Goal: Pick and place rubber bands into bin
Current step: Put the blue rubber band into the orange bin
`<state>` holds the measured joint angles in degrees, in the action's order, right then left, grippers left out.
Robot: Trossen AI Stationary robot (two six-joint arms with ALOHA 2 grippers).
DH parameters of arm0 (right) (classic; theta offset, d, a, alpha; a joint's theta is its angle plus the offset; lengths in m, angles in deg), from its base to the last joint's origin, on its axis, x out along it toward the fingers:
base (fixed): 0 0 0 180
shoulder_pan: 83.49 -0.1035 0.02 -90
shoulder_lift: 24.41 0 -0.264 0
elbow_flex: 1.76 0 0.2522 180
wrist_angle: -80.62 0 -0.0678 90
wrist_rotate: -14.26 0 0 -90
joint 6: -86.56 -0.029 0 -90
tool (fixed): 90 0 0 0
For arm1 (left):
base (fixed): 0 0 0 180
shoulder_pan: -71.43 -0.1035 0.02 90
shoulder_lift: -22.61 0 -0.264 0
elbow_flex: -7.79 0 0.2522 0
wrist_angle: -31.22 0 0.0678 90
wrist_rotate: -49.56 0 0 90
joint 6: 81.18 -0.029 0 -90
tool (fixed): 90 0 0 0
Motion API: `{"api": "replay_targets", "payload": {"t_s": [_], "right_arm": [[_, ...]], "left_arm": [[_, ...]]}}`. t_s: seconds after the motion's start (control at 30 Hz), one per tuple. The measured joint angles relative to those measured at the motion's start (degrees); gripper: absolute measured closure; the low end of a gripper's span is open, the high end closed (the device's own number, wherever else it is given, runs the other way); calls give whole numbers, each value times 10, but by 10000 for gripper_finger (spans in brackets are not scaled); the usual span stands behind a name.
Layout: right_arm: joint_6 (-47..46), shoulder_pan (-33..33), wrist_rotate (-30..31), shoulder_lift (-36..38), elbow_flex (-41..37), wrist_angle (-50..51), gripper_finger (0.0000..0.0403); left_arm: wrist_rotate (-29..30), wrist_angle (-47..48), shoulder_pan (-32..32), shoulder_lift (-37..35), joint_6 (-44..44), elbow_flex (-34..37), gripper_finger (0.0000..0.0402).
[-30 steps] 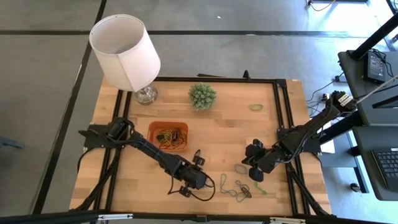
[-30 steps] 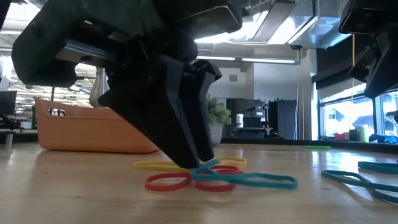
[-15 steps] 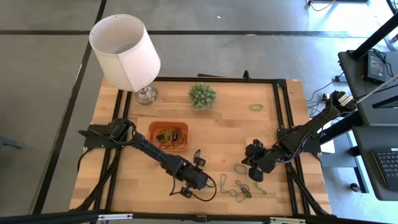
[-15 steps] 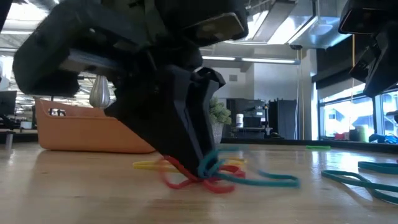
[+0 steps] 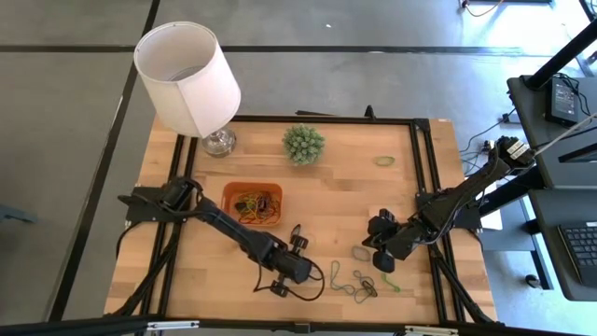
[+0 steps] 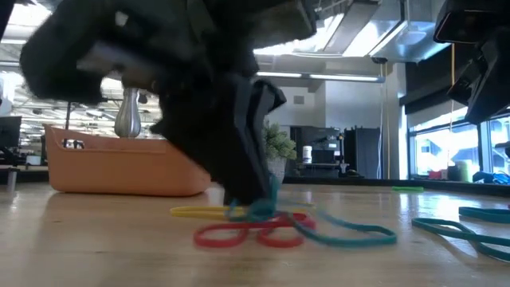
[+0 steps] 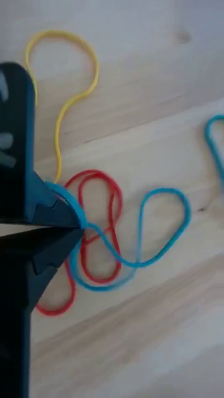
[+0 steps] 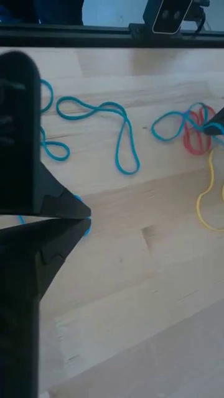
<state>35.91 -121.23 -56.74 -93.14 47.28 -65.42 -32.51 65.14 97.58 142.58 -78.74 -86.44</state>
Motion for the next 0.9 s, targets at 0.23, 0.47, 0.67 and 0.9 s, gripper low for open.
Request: {"api": "replay_targets", "payload": {"t_s": [0.23,0.47,0.67,0.9], "right_arm": [[3,0,0,0,0,2,386],[17,0,3,0,0,6,386],[27,0,25,0,0,7,386],[32,0,26,0,0,9,386]], "left_arm": [[16,19,0,-49,0,0,401],[25,74,0,-121,32,0,400],[74,128,2,-208,44,0,399],[149,251,3,-308,56,0,400]]}}
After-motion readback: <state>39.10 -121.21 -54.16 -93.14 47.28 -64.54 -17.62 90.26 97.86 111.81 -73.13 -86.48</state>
